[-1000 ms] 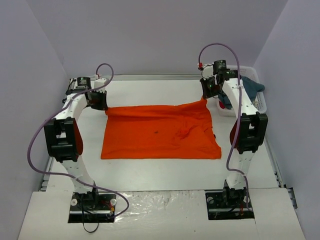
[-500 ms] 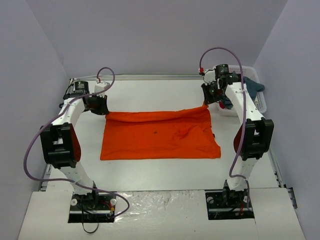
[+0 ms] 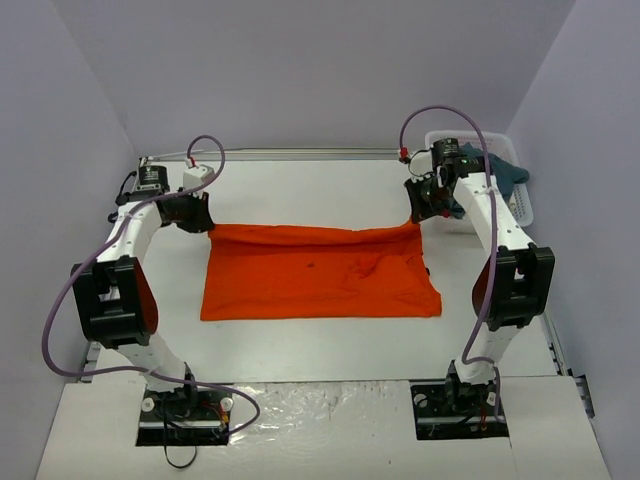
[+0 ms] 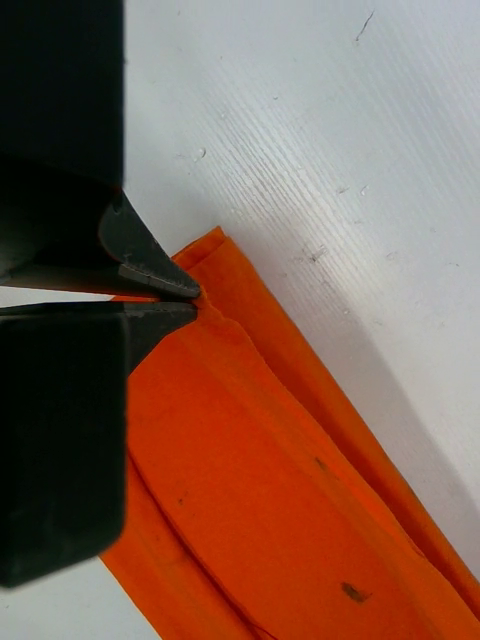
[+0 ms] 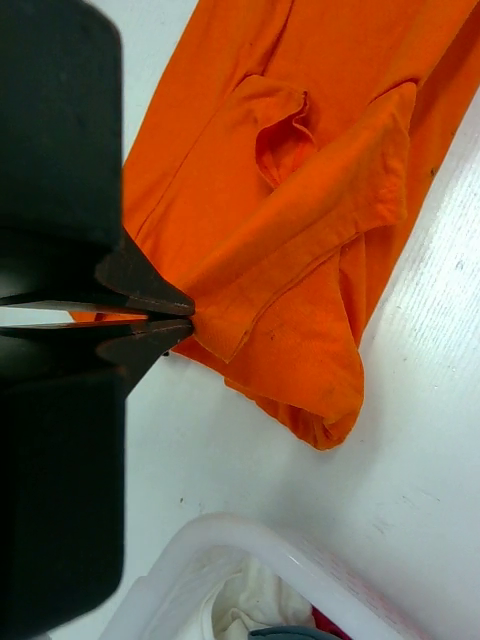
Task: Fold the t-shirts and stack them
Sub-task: Fold the other side of the tshirt into a rectangle
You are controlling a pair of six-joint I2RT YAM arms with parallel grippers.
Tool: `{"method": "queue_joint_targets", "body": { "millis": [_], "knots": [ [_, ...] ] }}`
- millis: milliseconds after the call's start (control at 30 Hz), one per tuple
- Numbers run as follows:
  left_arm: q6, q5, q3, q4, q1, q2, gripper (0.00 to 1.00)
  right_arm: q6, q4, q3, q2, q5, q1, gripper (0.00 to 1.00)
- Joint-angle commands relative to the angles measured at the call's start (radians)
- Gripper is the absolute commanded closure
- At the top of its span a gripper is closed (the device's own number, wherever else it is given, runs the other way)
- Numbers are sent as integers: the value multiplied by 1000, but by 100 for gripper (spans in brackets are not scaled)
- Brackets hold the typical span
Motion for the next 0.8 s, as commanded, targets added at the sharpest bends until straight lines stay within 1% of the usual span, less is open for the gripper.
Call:
{"method": "queue_joint_targets", "body": {
  "millis": [0, 467, 767],
  "knots": [
    [43, 46, -11, -25, 15, -64, 98, -16, -45, -21, -79, 11, 3, 100],
    [103, 66, -69, -57, 26, -113, 98, -47, -96, -73, -125, -3, 3, 100],
    [155, 63, -127, -80, 26, -163, 98, -78, -119, -165, -171, -18, 5, 100]
  ]
}}
